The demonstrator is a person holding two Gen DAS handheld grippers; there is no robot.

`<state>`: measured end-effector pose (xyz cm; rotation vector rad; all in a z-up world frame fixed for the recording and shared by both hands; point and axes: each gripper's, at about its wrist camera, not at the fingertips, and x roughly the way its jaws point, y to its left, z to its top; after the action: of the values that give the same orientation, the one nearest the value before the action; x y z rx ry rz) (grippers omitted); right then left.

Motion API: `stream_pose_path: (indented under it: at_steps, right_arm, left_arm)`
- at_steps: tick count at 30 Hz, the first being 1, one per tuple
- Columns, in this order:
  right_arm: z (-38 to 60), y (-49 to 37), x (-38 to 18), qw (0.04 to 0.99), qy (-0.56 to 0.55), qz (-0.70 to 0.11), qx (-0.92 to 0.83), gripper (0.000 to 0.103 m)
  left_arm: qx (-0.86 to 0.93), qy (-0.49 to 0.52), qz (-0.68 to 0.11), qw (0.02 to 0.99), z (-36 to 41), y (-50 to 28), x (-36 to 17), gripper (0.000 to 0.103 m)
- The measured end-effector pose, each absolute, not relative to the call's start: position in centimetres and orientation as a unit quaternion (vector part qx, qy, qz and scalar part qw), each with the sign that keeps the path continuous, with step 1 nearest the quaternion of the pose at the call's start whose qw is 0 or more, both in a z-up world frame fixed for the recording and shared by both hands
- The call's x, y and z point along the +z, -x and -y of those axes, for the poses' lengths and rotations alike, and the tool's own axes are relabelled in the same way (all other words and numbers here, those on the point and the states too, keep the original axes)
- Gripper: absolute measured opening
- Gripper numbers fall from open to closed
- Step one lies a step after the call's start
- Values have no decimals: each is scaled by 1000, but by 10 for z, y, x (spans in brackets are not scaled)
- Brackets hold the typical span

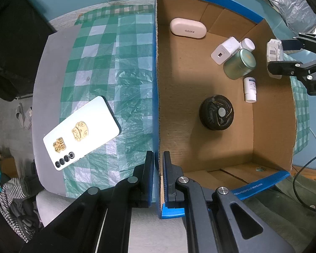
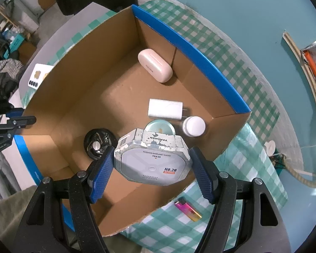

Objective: Organize rigid objects
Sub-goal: 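Open the right tool to drop the battery pack into the box, then move the right tool back and grasp the pink-gold lighter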

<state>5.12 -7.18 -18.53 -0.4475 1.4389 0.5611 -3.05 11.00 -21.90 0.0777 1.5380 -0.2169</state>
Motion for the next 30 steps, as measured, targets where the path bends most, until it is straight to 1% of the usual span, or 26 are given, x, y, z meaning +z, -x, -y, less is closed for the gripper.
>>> stream_pose_path:
  at_steps: [13,21,30]
  right_arm:
    - [81,-59,-170,709,178,-635,251,72]
    - [106,-57,-157,719,169,-626,248,72]
    - [145,-50,-160,719,163,-631,242,72]
  left_arm:
    - [-97,-34,-693,714,-111,31,-219,6]
    - [-97,-35,-693,713,-110,31,-218,6]
    - [-96,-38,-693,713,-110,31,-217,6]
